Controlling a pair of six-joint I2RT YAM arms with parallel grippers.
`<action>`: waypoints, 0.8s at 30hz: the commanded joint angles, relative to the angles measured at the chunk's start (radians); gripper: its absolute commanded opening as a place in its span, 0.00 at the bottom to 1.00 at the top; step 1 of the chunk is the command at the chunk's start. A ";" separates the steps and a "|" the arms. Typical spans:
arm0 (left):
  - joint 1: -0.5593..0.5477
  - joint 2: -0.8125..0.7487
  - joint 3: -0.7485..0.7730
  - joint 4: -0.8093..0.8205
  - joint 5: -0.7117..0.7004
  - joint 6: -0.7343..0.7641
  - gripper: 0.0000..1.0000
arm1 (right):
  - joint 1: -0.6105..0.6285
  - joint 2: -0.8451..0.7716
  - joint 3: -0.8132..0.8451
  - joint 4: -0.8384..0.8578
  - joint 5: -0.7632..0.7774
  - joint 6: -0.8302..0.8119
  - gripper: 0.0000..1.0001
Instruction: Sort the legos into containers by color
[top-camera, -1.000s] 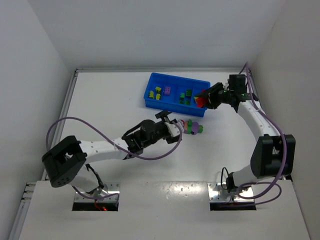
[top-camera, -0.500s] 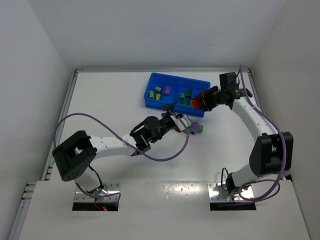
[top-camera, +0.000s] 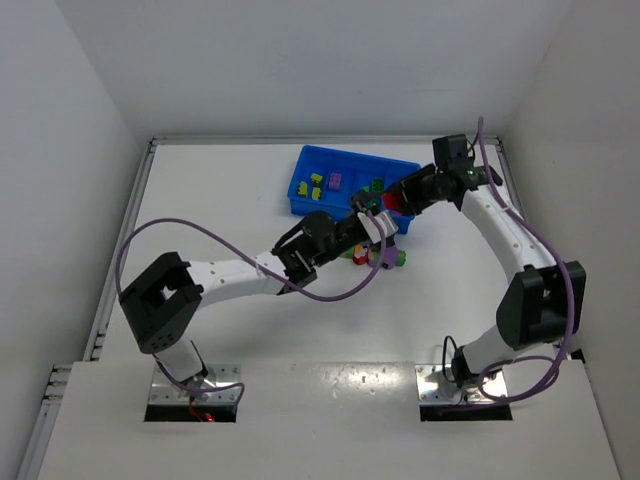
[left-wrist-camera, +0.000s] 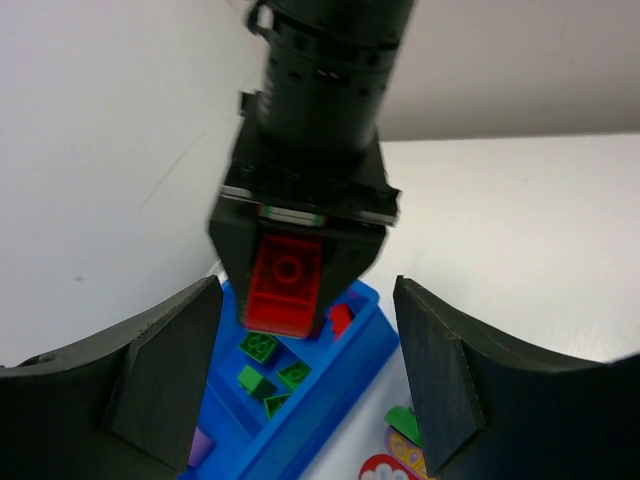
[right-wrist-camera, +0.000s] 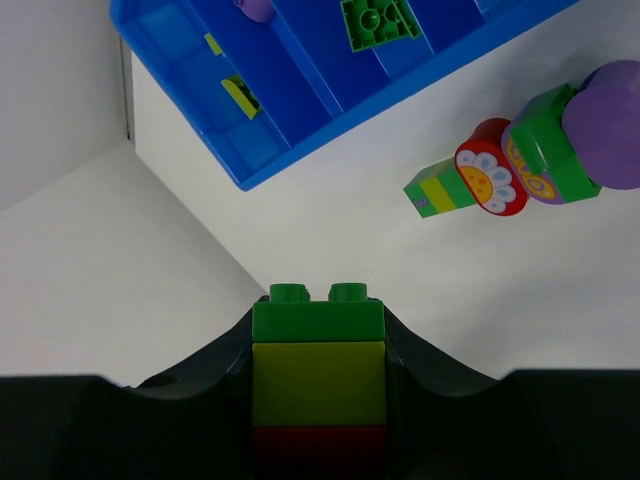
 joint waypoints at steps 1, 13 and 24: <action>0.008 0.007 0.041 -0.002 0.078 -0.006 0.75 | 0.008 0.010 0.052 -0.019 0.024 0.025 0.00; 0.017 0.054 0.060 -0.011 -0.014 0.073 0.66 | 0.038 0.001 0.052 -0.010 0.033 0.005 0.00; 0.046 0.077 0.069 -0.011 -0.035 0.093 0.65 | 0.057 -0.017 0.034 -0.010 0.053 -0.014 0.00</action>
